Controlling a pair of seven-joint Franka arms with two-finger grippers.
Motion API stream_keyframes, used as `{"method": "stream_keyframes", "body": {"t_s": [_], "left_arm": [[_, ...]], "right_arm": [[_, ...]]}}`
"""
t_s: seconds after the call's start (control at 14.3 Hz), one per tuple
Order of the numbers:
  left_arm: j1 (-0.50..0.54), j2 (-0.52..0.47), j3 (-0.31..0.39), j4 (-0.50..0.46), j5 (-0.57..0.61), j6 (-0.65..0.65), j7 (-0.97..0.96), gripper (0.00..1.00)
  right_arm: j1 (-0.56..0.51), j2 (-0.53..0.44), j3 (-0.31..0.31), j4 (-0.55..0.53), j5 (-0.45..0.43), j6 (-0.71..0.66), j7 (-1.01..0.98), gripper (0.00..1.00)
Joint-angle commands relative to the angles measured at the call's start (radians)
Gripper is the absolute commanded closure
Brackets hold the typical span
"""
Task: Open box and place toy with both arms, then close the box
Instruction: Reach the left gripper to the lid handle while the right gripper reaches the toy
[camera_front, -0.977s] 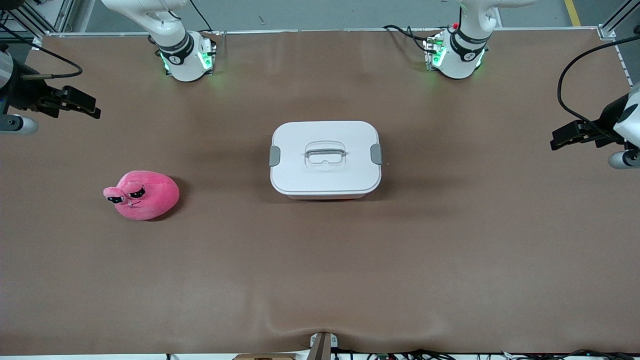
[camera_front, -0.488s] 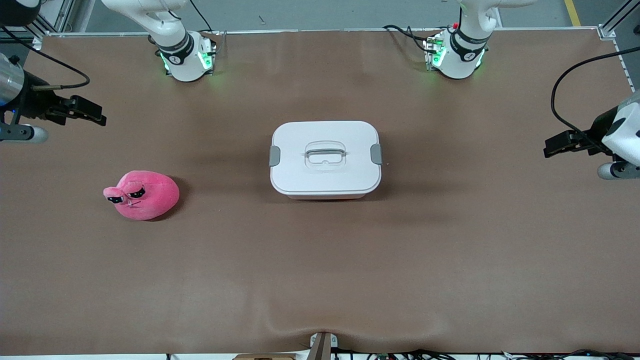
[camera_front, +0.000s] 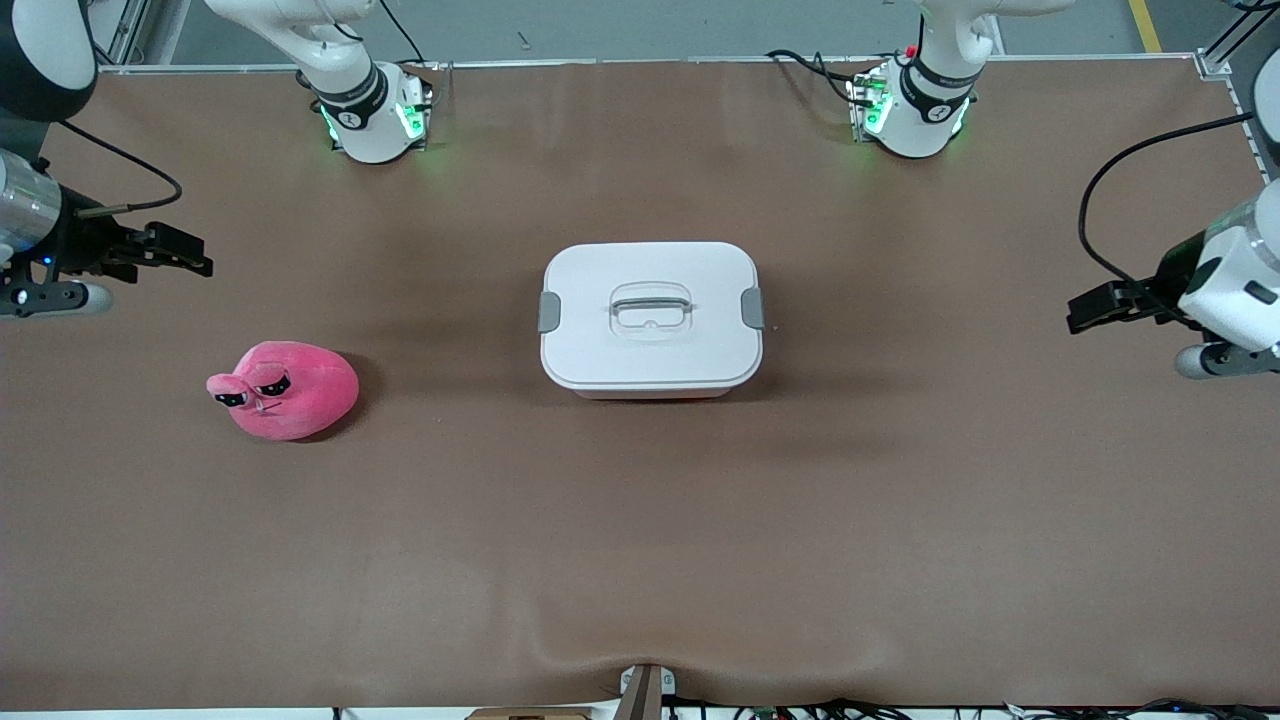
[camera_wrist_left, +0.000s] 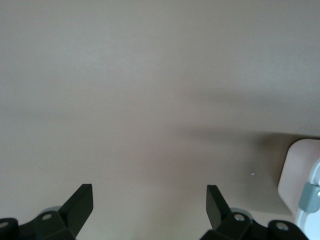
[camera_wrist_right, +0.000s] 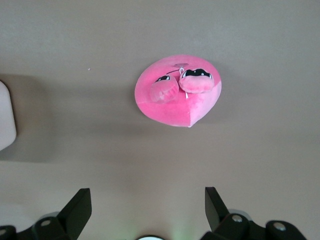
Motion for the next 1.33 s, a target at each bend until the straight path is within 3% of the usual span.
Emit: {"method": "stream_keyframes", "body": {"t_s": [0.0, 0.28, 0.77, 0.98, 1.26], "left_arm": [[-0.058, 0.038, 0.0, 0.03, -0.01, 0.022, -0.119, 0.0], [-0.161, 0.068, -0.002, 0.027, -0.082, 0.076, -0.399, 0.0], [-0.322, 0.104, -0.002, 0.027, -0.087, 0.103, -0.752, 0.0], [-0.374, 0.128, -0.009, 0.021, -0.091, 0.185, -0.905, 0.0], [-0.43, 0.147, -0.009, 0.021, -0.088, 0.223, -1.131, 0.0]], "right_arm": [[-0.036, -0.02, 0.006, -0.094, 0.01, 0.095, -0.101, 0.0], [-0.053, -0.019, 0.006, -0.167, 0.007, 0.195, -0.192, 0.0], [-0.061, -0.006, 0.006, -0.306, -0.006, 0.402, -0.34, 0.0], [-0.029, 0.009, 0.01, -0.343, -0.1, 0.505, -0.369, 0.0], [0.049, 0.07, 0.014, -0.332, -0.112, 0.575, -0.389, 0.0]]}}
